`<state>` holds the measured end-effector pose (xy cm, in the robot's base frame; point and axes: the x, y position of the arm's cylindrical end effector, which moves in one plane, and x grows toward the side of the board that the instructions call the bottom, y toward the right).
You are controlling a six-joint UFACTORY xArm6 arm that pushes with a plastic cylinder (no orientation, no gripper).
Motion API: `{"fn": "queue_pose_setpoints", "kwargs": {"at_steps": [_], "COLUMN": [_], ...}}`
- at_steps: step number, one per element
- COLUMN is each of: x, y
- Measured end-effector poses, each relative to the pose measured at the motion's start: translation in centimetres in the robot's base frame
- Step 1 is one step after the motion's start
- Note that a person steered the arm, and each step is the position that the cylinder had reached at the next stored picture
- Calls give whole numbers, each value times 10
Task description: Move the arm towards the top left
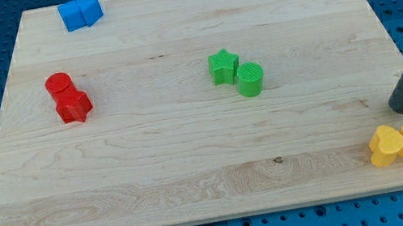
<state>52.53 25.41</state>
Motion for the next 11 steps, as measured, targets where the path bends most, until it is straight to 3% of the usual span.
{"fn": "queue_pose_setpoints", "kwargs": {"at_steps": [2,3,7,8,10,11], "x": [-104,-134,-165,-208,-283,-303], "y": [-25,-76,-398,-457,-524,-517]}}
